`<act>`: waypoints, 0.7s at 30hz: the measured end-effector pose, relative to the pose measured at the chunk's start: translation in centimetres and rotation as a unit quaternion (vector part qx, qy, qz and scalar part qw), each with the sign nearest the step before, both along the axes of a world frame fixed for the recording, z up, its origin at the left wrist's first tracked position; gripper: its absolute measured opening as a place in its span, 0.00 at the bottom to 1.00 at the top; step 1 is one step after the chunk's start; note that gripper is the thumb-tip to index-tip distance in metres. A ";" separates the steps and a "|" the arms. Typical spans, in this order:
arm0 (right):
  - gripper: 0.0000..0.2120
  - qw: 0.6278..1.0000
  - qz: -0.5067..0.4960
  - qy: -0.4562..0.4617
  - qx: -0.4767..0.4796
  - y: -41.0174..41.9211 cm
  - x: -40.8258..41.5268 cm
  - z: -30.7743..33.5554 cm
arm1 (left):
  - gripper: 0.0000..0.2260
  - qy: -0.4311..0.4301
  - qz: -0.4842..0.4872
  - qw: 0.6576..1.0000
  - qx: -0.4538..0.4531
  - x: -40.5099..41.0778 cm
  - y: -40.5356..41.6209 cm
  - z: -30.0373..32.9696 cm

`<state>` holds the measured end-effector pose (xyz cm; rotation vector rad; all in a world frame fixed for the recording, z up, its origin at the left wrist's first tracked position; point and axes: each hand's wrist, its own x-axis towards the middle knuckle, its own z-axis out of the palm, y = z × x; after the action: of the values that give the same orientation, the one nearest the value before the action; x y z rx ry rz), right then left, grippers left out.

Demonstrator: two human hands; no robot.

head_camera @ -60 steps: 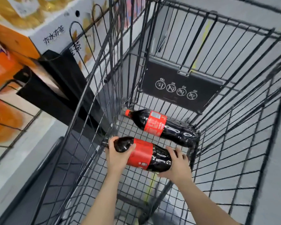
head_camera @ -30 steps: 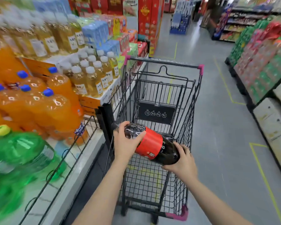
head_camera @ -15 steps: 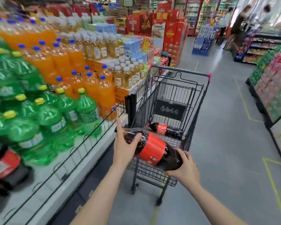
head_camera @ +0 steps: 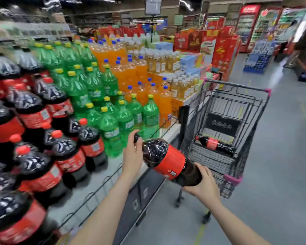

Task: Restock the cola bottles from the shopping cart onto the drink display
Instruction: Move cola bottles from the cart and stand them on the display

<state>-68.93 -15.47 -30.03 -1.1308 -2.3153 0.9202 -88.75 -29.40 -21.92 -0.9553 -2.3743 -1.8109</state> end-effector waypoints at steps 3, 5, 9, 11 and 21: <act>0.48 1.000 0.009 0.007 -0.008 -5.0 -3.1 0.2 | 0.13 0.027 0.016 0.999 0.001 -2.6 -5.7 1.4; 0.48 1.000 0.025 0.007 -0.008 -8.2 -5.3 0.6 | 0.12 0.043 0.023 0.999 -0.003 -4.3 -9.4 2.1; 0.47 0.998 0.064 0.023 -0.012 -13.9 -9.6 1.6 | 0.12 0.068 0.058 0.996 -0.012 -7.4 -16.3 3.8; 0.49 0.996 0.082 0.033 -0.027 -16.2 -11.6 2.0 | 0.12 0.075 0.066 0.995 0.002 -8.8 -19.3 4.5; 0.49 0.977 0.202 0.057 -0.027 -23.4 -21.0 3.2 | 0.10 0.094 0.139 0.986 0.003 -13.5 -29.6 7.1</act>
<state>-89.92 -38.87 -26.80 -0.6128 -2.4815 1.1621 -102.28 -58.96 -14.86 -0.7156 -2.2538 -1.5531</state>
